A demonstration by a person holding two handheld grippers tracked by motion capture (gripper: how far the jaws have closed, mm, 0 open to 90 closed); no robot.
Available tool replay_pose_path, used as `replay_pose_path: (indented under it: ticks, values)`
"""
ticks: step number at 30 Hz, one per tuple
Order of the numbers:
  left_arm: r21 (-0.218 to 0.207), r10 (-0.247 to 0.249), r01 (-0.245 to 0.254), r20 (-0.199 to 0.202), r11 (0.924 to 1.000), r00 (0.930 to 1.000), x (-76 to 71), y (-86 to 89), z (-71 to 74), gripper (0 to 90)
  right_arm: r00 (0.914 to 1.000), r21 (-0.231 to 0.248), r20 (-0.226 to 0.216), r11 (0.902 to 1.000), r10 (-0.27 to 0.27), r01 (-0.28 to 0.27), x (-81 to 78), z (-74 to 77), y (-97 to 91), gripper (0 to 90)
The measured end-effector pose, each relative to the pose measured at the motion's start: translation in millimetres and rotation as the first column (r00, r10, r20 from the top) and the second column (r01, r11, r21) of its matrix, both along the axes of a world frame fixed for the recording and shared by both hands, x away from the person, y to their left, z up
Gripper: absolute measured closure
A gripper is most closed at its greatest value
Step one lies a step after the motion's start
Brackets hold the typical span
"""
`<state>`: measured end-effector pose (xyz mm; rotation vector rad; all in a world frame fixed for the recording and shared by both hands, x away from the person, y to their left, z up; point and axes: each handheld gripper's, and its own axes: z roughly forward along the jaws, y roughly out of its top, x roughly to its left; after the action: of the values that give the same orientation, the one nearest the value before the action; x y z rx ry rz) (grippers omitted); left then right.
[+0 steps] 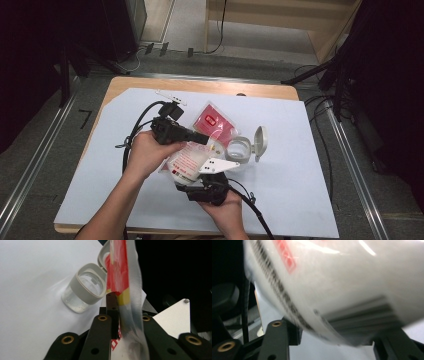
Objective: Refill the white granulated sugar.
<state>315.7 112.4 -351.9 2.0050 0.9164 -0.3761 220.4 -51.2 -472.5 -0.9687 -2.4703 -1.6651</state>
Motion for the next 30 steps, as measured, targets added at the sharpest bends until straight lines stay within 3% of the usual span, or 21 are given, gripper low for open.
replay_pose_path:
  ticks: [3, 5, 8, 12, 17, 21, 23, 24, 26, 27, 29, 30]
  values:
    - [-0.001, 0.001, -0.001, -0.001, 1.0000, 1.0000, -0.3, -1.4, 0.0, 84.9, 0.9997, -0.010, -0.007, 0.9997, -0.024, 0.024, -0.7, 2.3, 0.4, 53.7]
    - [0.001, -0.010, 0.010, -0.005, 1.0000, 0.9999, 0.2, -2.4, -0.1, 84.3, 0.9996, -0.038, 0.018, 0.9991, -0.021, 0.021, -4.1, 4.8, 1.8, 59.1]
    - [-0.006, -0.019, 0.019, -0.009, 0.9998, 0.9998, 0.1, -4.7, 0.3, 84.0, 0.9991, -0.061, 0.041, 0.9980, -0.012, 0.015, -9.5, 8.8, 4.0, 60.2]
    - [-0.001, -0.025, 0.025, -0.006, 0.9997, 0.9997, 1.8, -8.8, 1.7, 84.1, 0.9998, -0.021, 0.020, 0.9998, -0.002, 0.003, -11.3, 14.8, 2.0, 61.5]
    - [0.020, -0.051, 0.051, -0.011, 0.9985, 0.9987, 6.6, -13.1, 7.5, 84.0, 0.9999, -0.009, 0.014, 0.9999, -0.006, 0.006, -10.6, 20.0, -0.6, 62.1]
    - [0.016, -0.053, 0.054, -0.047, 0.9984, 0.9975, 12.4, -17.6, 11.2, 82.2, 1.0000, 0.016, -0.004, 0.9999, -0.004, 0.004, -8.3, 24.4, -1.6, 62.4]
    - [0.003, -0.051, 0.051, -0.045, 0.9987, 0.9977, 13.0, -17.4, 11.2, 81.0, 1.0000, 0.010, -0.005, 1.0000, -0.002, 0.002, -7.3, 26.1, -1.3, 62.2]
    - [-0.019, -0.032, 0.031, -0.041, 0.9993, 0.9987, 12.5, -15.9, 10.4, 80.6, 1.0000, -0.012, 0.002, 0.9999, -0.008, 0.008, -7.0, 29.4, 0.4, 60.0]
    - [-0.016, -0.026, 0.025, -0.037, 0.9996, 0.9990, 12.4, -16.1, 9.5, 79.6, 0.9997, -0.031, 0.007, 0.9993, -0.023, 0.023, -7.4, 30.2, 1.4, 57.1]
    - [0.003, -0.028, 0.028, -0.037, 0.9996, 0.9989, 11.7, -17.7, 8.2, 79.2, 0.9991, -0.054, -0.003, 0.9977, -0.041, 0.041, -7.7, 29.9, 4.9, 51.5]
    - [0.012, -0.025, 0.026, -0.038, 0.9996, 0.9990, 10.4, -19.8, 6.8, 78.6, 0.9985, -0.088, -0.005, 0.9946, -0.055, 0.054, -8.0, 28.4, 8.5, 57.1]
    - [0.036, -0.042, 0.043, -0.040, 0.9984, 0.9983, 9.3, -22.8, 5.2, 78.4, 0.9987, -0.094, -0.005, 0.9943, -0.051, 0.051, -7.7, 26.9, 8.9, 58.1]
